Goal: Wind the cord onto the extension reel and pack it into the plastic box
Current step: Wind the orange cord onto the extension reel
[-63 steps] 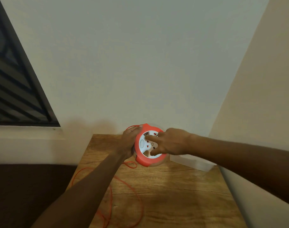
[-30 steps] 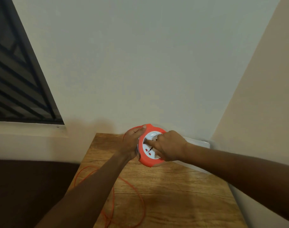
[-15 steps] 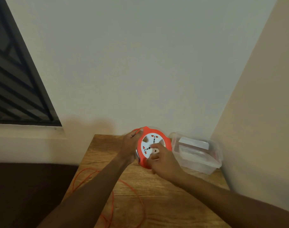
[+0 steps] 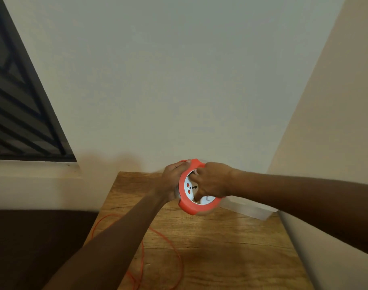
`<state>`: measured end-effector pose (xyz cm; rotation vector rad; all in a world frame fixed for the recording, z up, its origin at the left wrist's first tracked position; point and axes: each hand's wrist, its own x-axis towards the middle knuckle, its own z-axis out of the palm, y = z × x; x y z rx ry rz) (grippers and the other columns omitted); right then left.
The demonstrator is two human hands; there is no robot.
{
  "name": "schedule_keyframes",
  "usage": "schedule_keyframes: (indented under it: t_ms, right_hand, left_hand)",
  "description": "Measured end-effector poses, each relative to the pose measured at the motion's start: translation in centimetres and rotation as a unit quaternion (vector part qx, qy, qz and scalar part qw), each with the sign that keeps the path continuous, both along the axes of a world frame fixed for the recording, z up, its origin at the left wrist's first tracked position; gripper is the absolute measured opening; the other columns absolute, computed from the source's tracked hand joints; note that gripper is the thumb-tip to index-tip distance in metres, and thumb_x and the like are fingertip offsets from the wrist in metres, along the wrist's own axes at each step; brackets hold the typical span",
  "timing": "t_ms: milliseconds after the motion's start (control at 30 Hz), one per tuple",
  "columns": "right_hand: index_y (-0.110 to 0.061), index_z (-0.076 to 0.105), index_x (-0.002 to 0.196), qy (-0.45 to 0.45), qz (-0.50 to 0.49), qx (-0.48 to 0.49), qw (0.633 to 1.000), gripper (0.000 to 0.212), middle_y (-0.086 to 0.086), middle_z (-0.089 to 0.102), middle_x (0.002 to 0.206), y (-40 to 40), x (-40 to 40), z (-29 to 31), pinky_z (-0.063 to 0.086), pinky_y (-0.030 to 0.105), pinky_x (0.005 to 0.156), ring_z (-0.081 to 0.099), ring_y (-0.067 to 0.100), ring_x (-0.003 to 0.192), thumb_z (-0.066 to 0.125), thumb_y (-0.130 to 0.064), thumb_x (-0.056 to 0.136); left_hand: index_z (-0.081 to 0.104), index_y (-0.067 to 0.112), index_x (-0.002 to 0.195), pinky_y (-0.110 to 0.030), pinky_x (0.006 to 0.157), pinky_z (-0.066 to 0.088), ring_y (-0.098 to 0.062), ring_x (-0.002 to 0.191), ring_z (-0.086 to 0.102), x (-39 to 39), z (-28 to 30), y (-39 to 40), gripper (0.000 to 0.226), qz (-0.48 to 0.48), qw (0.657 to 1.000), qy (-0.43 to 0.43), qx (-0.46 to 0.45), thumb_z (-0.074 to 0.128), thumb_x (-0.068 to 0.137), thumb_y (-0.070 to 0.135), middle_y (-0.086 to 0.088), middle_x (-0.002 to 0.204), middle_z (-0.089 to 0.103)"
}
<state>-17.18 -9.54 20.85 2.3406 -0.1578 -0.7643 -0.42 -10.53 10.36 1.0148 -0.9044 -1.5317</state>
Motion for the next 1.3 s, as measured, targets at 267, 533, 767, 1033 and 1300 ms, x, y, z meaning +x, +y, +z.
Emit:
schedule_keyframes:
  t_ms: [267, 533, 767, 1033, 1300]
  right_hand:
    - [-0.039, 0.040, 0.145, 0.002, 0.119, -0.024, 0.993, 0.064, 0.010, 0.062, 0.126, -1.1, 0.3, -0.7, 0.053, 0.039, 0.083, 0.060, 0.031, 0.112, 0.070, -0.029, 0.089]
    - [-0.040, 0.041, 0.144, -0.523, -0.324, 0.131, 0.778, 0.068, -0.004, 0.067, 0.125, -0.9, 0.3, -5.0, 0.052, 0.035, 0.081, 0.066, 0.024, 0.108, 0.054, -0.064, 0.082]
    - [-0.026, 0.042, 0.145, -0.691, -0.533, 0.385, 0.300, 0.061, 0.000, 0.060, 0.134, 2.1, 3.1, -8.3, 0.054, 0.048, 0.095, 0.062, 0.026, 0.115, 0.060, -0.041, 0.088]
    - [-0.028, 0.044, 0.138, -0.497, -0.276, 0.165, 0.806, 0.054, 0.007, 0.065, 0.122, 2.2, -1.0, -6.3, 0.057, 0.036, 0.069, 0.068, 0.024, 0.093, 0.063, -0.020, 0.087]
    - [-0.039, 0.035, 0.148, -0.070, -0.003, 0.062, 0.996, 0.065, 0.019, 0.023, 0.159, -1.7, -1.8, -0.6, 0.060, 0.044, 0.074, 0.064, 0.041, 0.105, 0.064, -0.014, 0.094]
  left_hand:
    - [0.080, 0.015, 0.104, -0.039, 0.071, 0.065, -0.028, 0.081, 0.078, 0.8, -0.1, 0.3, 0.027, -0.005, 1.000, -0.020, 0.004, 0.062, 0.102, 0.035, -0.014, 0.096, 0.079]
    - [0.072, 0.007, 0.125, -0.051, 0.082, 0.064, -0.039, 0.105, 0.077, 0.3, 0.4, 0.3, 0.034, 0.117, 0.988, 0.095, -0.031, 0.062, 0.104, 0.032, -0.021, 0.119, 0.077]
    - [0.076, 0.010, 0.108, -0.042, 0.072, 0.067, -0.036, 0.094, 0.079, -0.8, -0.1, 1.2, 0.024, 0.156, 0.987, 0.023, -0.043, 0.059, 0.106, 0.027, -0.021, 0.109, 0.079]
    - [0.069, 0.009, 0.128, -0.060, 0.095, 0.060, -0.044, 0.111, 0.074, 0.6, -0.3, 1.0, 0.036, 0.092, 0.996, 0.006, -0.019, 0.056, 0.107, 0.035, -0.022, 0.124, 0.074]
    - [0.078, 0.024, 0.118, -0.042, 0.079, 0.064, -0.036, 0.103, 0.078, 1.2, -0.6, 0.2, 0.043, 0.007, 0.999, -0.013, -0.030, 0.075, 0.088, 0.054, -0.015, 0.119, 0.078]
